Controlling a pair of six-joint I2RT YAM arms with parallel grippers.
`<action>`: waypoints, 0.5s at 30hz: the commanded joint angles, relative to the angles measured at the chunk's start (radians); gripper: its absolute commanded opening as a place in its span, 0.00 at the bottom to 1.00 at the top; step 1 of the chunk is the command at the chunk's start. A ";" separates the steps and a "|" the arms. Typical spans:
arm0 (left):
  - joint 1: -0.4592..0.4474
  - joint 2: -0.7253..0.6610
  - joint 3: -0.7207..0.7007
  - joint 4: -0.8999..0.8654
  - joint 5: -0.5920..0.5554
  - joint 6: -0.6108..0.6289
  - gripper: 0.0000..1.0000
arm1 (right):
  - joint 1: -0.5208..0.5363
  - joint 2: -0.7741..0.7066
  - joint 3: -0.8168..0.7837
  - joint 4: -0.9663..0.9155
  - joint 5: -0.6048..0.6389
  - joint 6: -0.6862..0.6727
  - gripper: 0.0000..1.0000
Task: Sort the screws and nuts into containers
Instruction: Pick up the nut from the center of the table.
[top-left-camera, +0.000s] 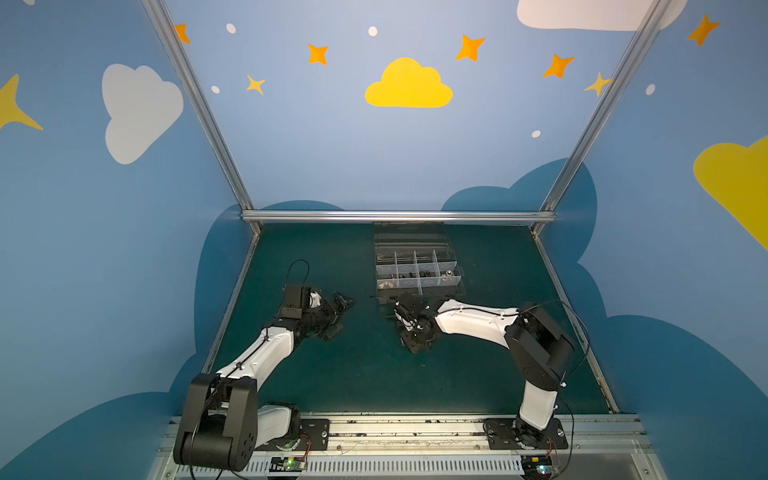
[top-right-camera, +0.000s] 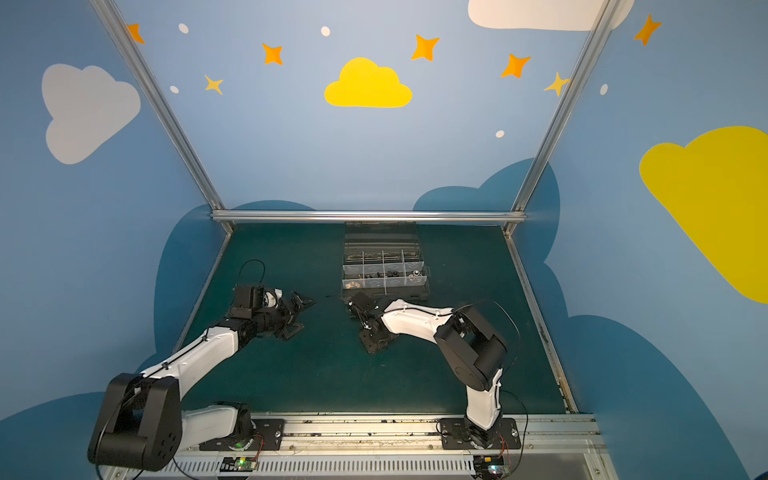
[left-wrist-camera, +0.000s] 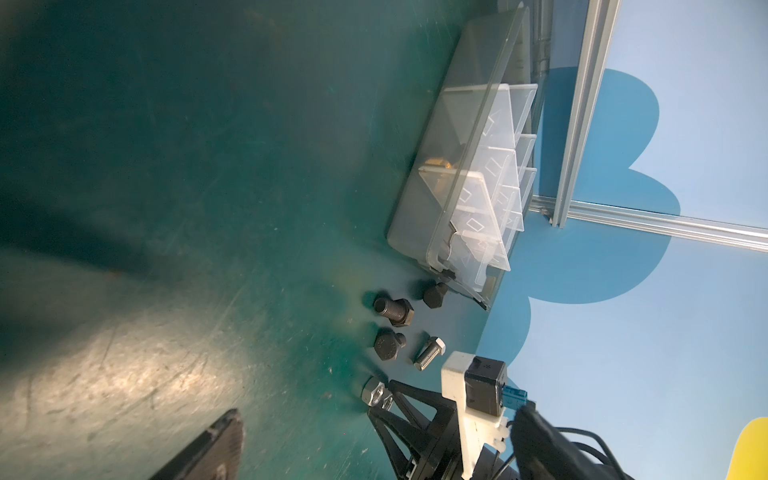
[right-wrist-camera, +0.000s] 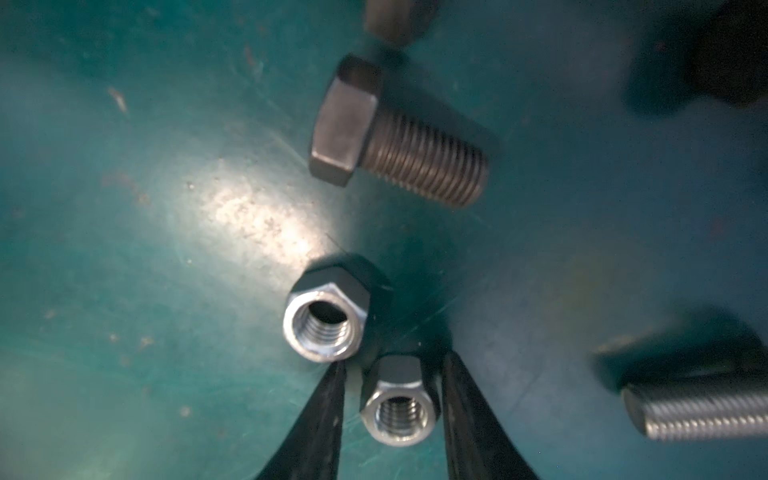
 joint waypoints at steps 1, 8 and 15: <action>0.004 -0.007 -0.002 -0.013 -0.007 0.016 1.00 | 0.010 0.006 -0.041 -0.065 -0.070 -0.012 0.38; 0.004 -0.009 -0.003 -0.013 -0.008 0.018 1.00 | 0.011 0.027 -0.033 -0.077 -0.059 -0.017 0.33; 0.005 -0.007 -0.005 -0.011 -0.007 0.019 1.00 | 0.010 0.032 -0.030 -0.076 -0.036 -0.013 0.19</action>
